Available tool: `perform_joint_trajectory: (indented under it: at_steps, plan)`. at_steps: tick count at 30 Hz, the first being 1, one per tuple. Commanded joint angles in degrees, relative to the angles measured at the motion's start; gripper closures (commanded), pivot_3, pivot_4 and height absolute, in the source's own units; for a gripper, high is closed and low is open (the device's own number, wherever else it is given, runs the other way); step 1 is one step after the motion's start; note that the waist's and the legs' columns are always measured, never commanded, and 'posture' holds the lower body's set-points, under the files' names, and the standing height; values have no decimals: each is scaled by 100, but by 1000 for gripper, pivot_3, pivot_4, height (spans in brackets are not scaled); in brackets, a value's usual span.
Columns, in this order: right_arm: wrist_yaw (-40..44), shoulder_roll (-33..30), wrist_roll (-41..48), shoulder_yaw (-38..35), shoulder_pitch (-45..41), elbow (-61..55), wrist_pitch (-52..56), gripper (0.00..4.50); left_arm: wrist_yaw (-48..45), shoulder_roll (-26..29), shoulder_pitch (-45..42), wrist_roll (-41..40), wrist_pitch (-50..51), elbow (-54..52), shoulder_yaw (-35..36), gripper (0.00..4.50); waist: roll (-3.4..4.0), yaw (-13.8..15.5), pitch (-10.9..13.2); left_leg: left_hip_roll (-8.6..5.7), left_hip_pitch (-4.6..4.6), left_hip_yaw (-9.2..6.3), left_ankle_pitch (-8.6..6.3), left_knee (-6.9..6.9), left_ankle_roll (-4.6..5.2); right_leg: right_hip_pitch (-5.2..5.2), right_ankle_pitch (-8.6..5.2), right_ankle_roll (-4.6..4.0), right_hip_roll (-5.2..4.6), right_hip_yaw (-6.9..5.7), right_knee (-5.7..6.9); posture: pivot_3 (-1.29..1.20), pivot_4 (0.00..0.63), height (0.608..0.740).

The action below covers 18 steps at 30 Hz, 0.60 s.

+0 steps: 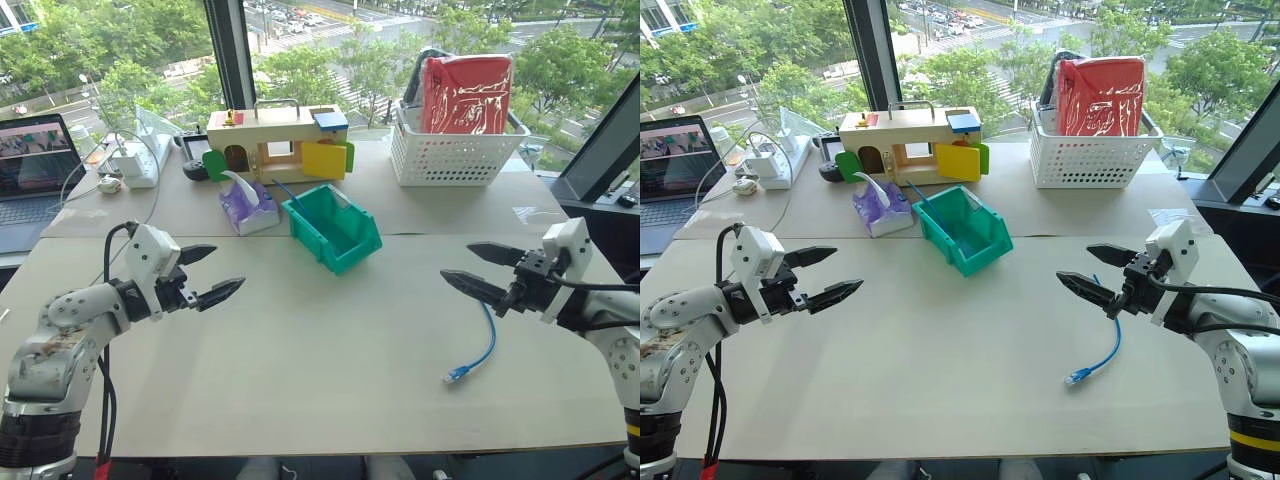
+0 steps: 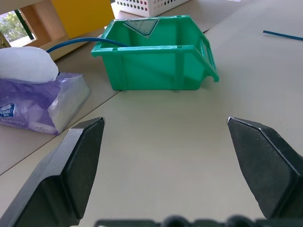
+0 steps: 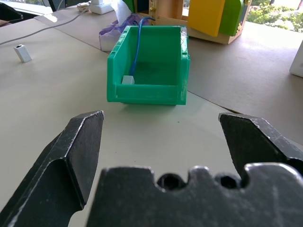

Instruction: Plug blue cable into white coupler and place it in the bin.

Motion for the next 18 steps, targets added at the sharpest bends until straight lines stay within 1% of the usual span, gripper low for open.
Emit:
perform_joint_trajectory:
  at_steps: [1,2,4,6,8,10,13,16,18]
  plan:
    - [119,-161,62,-179,-135,-81,-120,0,-146,35,-432,-318,63,-111,40,58,0,3,0,0,0,0,0,0,0,0,0,0,0,0,0,0,150,740]
    - [244,-327,-22,-123,-95,-154,-130,0,-326,80,-699,-487,161,-145,-55,58,-3,12,3,0,0,0,0,0,0,0,0,0,0,0,0,0,150,740]
    - [601,-695,-313,89,167,-393,-295,0,-722,198,-950,-674,241,-270,-269,58,-3,39,2,-1,-8,-1,1,3,-1,-4,0,0,0,-2,2,0,150,740]
    - [895,-997,-467,260,447,-614,-343,0,-1207,390,-923,-794,309,-430,-494,58,0,29,0,-2,-8,-1,1,2,-1,1,-1,4,-1,-1,-5,0,150,740]
    - [1175,-1328,-704,433,722,-716,-491,0,-1692,685,-869,-677,277,-562,-871,58,1,-3,-1,0,-3,-1,-4,-5,6,6,-2,4,0,-2,-22,0,150,740]
    - [1396,-1567,-1100,618,917,-576,-854,0,-1981,885,-881,-590,322,-629,-1173,58,1,-37,0,0,-6,2,-5,-9,9,3,-2,4,0,-1,-31,0,150,740]
    - [1742,-1712,-1429,845,992,-137,-1390,0,-2205,1014,-1090,-578,437,-673,-1540,58,0,-46,1,-1,-7,2,-5,-9,9,2,-2,4,0,-1,-33,0,150,740]
    - [2051,-1742,-1623,1043,917,268,-1774,0,-2425,1099,-1281,-533,483,-654,-1738,58,-2,-35,2,-1,-6,2,-4,-6,8,8,0,5,0,-1,-33,0,150,740]
    - [2230,-1736,-1939,1303,841,652,-2237,0,-2530,1160,-1339,-444,438,-609,-1820,58,-2,-44,2,-1,-5,2,-4,-5,8,8,0,5,0,-1,-33,0,150,740]
